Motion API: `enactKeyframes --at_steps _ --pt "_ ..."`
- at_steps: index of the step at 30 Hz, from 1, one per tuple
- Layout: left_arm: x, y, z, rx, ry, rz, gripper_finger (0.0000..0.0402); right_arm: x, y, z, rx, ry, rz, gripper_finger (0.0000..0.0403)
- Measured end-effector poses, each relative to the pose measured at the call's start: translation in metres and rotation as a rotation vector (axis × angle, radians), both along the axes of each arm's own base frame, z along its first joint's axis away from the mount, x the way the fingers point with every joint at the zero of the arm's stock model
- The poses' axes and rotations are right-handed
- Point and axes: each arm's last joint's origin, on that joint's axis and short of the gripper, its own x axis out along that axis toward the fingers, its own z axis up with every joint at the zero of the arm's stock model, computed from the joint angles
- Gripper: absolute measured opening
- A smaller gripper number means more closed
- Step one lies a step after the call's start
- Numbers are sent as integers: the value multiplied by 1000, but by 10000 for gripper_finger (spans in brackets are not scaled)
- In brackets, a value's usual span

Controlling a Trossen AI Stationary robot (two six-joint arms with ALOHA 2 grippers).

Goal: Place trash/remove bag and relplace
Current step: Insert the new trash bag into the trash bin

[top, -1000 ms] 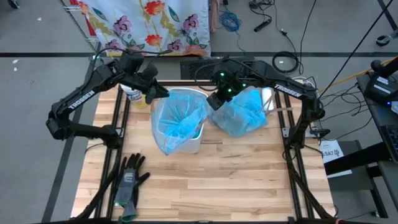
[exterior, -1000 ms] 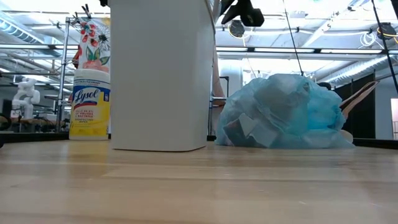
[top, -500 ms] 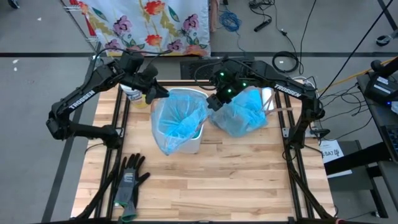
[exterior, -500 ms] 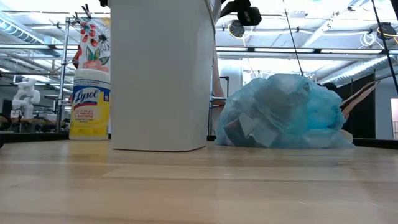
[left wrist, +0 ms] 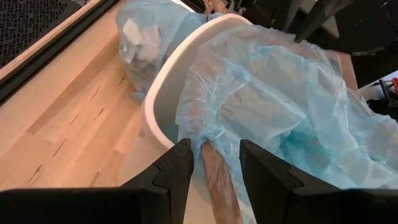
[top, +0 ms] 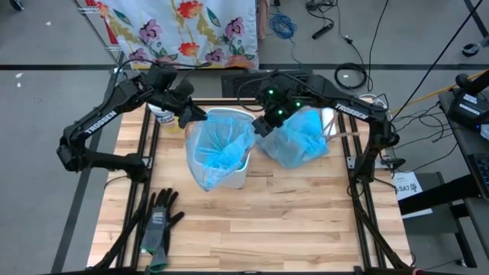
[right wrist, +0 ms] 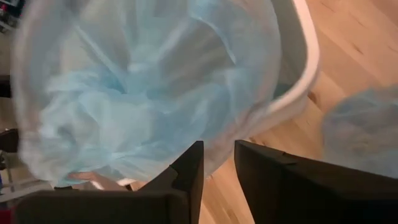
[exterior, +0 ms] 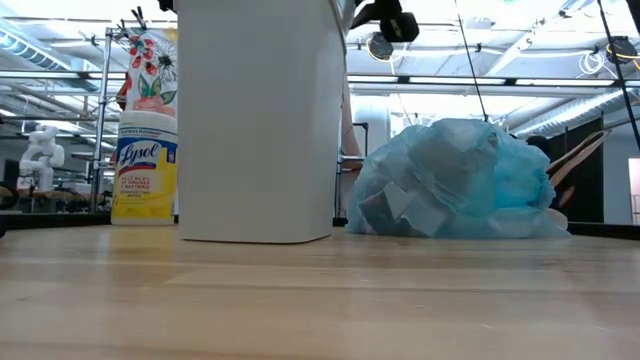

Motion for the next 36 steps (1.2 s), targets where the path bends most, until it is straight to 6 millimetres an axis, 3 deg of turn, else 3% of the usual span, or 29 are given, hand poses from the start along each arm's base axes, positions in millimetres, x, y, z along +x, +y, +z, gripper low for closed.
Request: enactKeyframes --at_steps 9,17,29,36 --pt "-2 -2 -2 -25 28 0 125 7 0 -14 -4 65 73 17" --pt "-2 -2 -3 -28 32 0 12 6 -1 -11 -24 44 83 1" --pt "0 2 2 32 -5 23 2 0 -15 -7 -59 16 37 0" --pt "-6 12 1 106 56 168 1 -5 -32 -4 -78 -4 -18 0"
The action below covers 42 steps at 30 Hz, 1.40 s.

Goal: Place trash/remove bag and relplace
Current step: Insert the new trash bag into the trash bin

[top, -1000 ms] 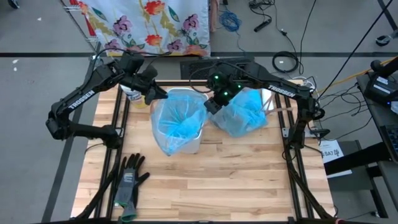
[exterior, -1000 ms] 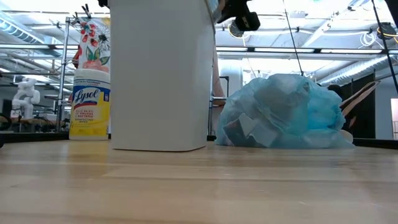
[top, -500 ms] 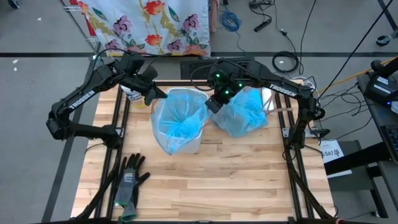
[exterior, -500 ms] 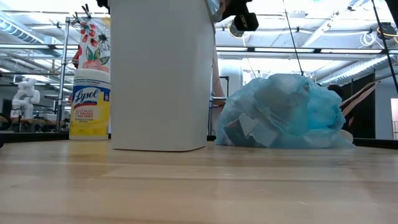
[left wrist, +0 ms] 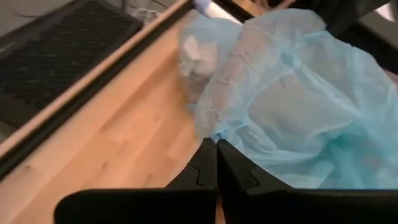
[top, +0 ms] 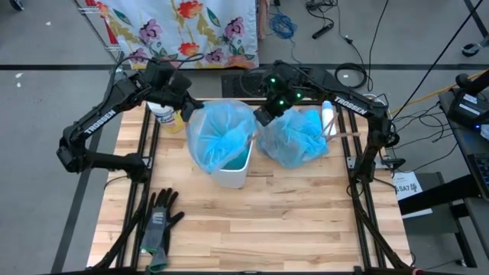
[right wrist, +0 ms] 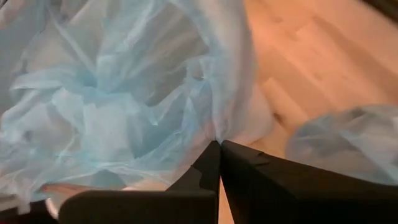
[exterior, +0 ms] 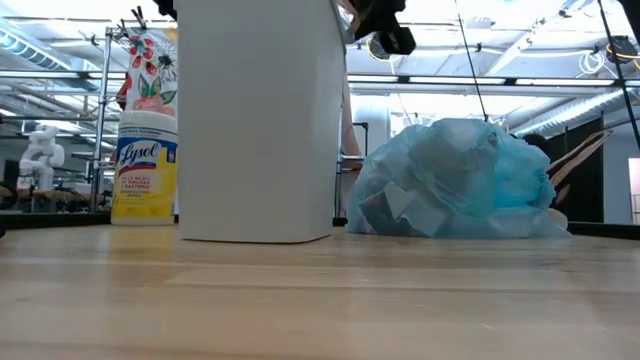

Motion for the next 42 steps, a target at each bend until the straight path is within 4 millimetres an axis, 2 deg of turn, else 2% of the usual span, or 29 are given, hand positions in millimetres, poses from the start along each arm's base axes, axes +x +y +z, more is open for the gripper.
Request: enactKeyframes --at_steps 8,12,19,24,28,36,42 --pt "-3 6 -4 26 65 83 1 -11 -13 -6 -26 116 -104 0" --pt "-2 8 -13 -23 133 89 0 -7 -16 -17 -9 170 -104 0" --pt "-2 5 -27 -125 243 17 0 5 -8 -28 39 198 -31 0" --pt "-2 -2 -30 -203 266 -35 0 2 -6 -30 57 239 -30 0" --pt "-2 -2 -30 -202 262 -40 3 1 -6 -30 38 237 -2 0" --pt "1 0 -28 -126 232 -75 47 4 -7 -29 -14 208 57 6" --pt "2 1 -27 -80 221 -103 103 4 -7 -29 -25 205 75 60"
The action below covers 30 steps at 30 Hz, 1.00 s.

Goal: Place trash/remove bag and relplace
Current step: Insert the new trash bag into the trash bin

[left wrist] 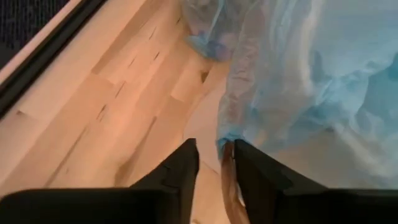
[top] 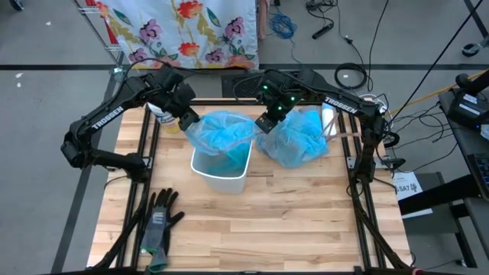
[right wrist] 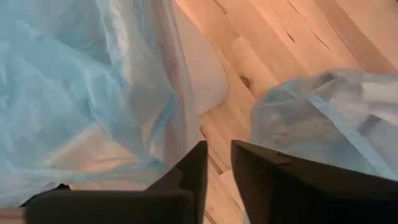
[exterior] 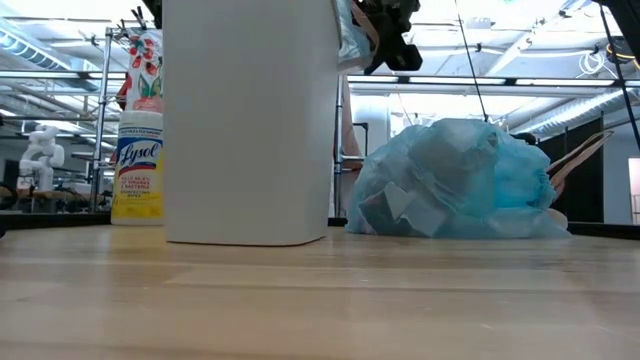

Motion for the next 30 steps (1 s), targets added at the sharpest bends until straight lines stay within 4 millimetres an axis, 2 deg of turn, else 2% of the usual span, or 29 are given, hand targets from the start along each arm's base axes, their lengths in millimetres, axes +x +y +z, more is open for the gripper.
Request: enactKeyframes --at_steps 5,9,19,25,30 --pt "0 0 0 9 -1 -8 151 -1 -1 0 -1 -2 3 112" --pt "-1 -1 1 4 3 -7 161 -10 -3 10 8 -42 0 134" --pt "-15 -7 34 102 -92 20 162 -40 -2 46 -63 -182 -14 139" --pt "-29 -21 49 202 -142 -26 162 -40 16 54 -106 -220 85 139" --pt "-46 -42 62 281 -201 -60 162 -34 35 54 -120 -228 171 139"
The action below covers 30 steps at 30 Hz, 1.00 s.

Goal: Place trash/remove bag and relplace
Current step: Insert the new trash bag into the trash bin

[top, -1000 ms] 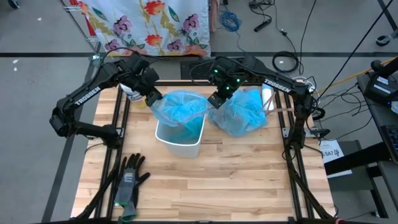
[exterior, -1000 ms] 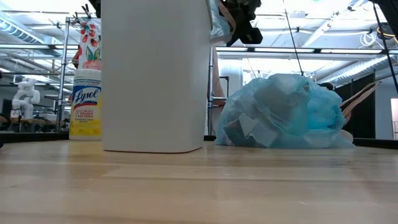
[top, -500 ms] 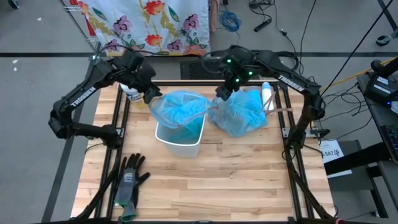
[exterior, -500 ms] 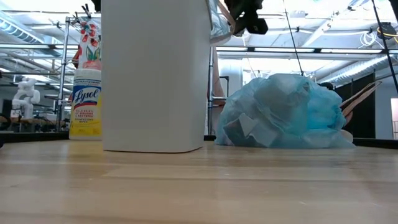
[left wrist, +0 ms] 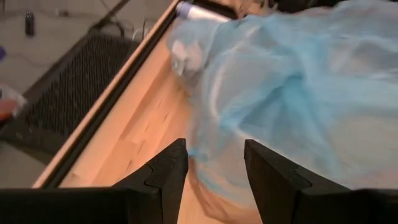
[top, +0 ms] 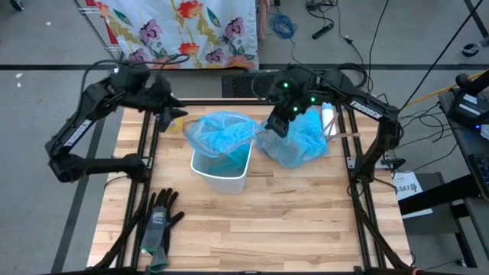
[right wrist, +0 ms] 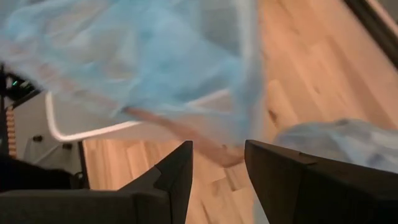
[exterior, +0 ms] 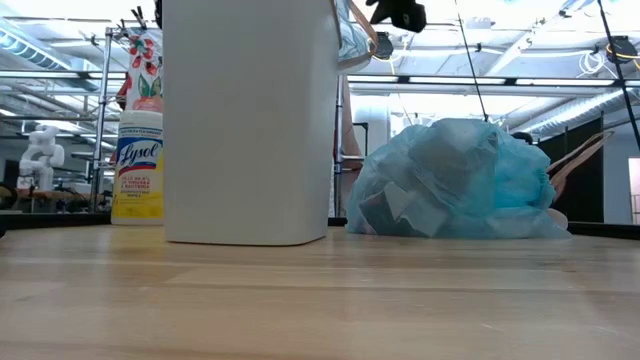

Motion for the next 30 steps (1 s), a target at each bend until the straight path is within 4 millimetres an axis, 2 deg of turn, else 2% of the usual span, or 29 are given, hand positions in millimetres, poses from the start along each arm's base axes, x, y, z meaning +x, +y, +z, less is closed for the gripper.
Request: enactKeyframes --at_steps 6,11,21,26,30 --pt "-16 -24 11 55 -67 -56 162 9 26 3 -13 -45 80 139" --pt "-18 -37 11 50 -104 -176 162 16 45 13 -43 -152 142 139" --pt "-3 -39 -5 16 -49 -269 162 26 73 22 -348 -279 368 139" --pt "5 -38 -8 42 -30 -313 162 29 76 25 -436 -317 377 136" --pt "11 -36 -10 35 -13 -326 162 29 76 25 -439 -317 377 122"
